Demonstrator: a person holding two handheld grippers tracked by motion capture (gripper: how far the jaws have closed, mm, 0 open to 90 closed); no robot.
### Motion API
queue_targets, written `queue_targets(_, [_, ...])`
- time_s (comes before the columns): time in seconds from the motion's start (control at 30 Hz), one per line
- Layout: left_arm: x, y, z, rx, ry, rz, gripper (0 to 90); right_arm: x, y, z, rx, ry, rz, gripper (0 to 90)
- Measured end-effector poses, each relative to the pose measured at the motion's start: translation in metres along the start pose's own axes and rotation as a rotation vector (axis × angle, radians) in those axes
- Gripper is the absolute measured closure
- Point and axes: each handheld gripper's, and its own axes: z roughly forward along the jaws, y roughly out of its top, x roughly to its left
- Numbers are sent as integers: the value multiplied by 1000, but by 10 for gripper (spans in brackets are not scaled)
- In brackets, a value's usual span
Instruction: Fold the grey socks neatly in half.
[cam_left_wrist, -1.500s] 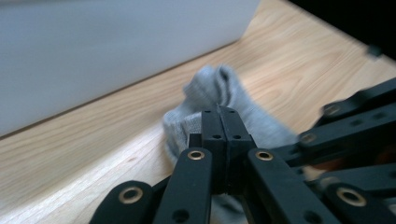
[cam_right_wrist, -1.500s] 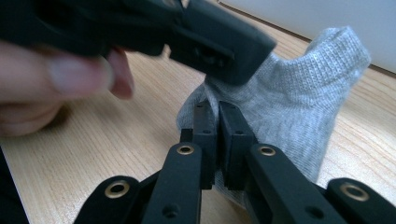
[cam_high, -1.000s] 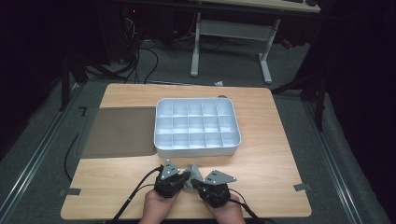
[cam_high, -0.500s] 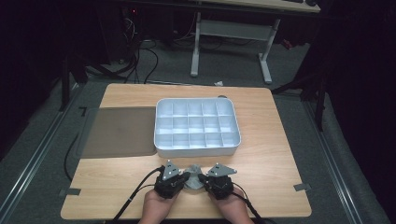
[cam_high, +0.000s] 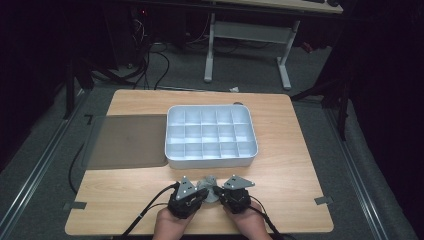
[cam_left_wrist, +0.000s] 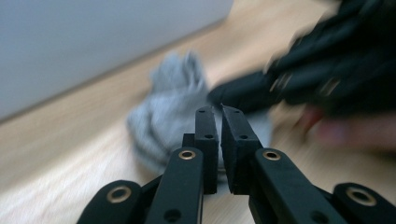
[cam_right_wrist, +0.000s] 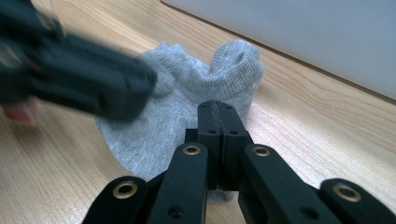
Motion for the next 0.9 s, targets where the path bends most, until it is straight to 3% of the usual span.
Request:
queue_targets(0.07, [-1,-6,4,53,44,34,863,0,0,0,-1,1,4,900])
queue_targets(0.13, [0,-8,3,60,64,44,868,0,0,0,-2,3,7,900])
queue_targets(0.17, [0,-8,2,68,97,62,883,0,-1,0,-2,10,10,900])
queue_targets(0.23, [1,-9,2,67,103,65,887,0,-1,0,-3,13,9,900])
queue_targets(0.37, [4,-10,2,55,85,37,896,0,-2,1,-11,12,8,877])
queue_targets(0.63, [5,-11,2,54,79,26,894,-1,-1,-19,-89,42,107,630])
queue_targets(0.7, [5,-11,2,53,81,26,892,-3,-3,-17,-66,52,146,571])
queue_targets(0.9, [5,-11,1,49,77,14,889,-2,-5,-7,-11,62,179,517])
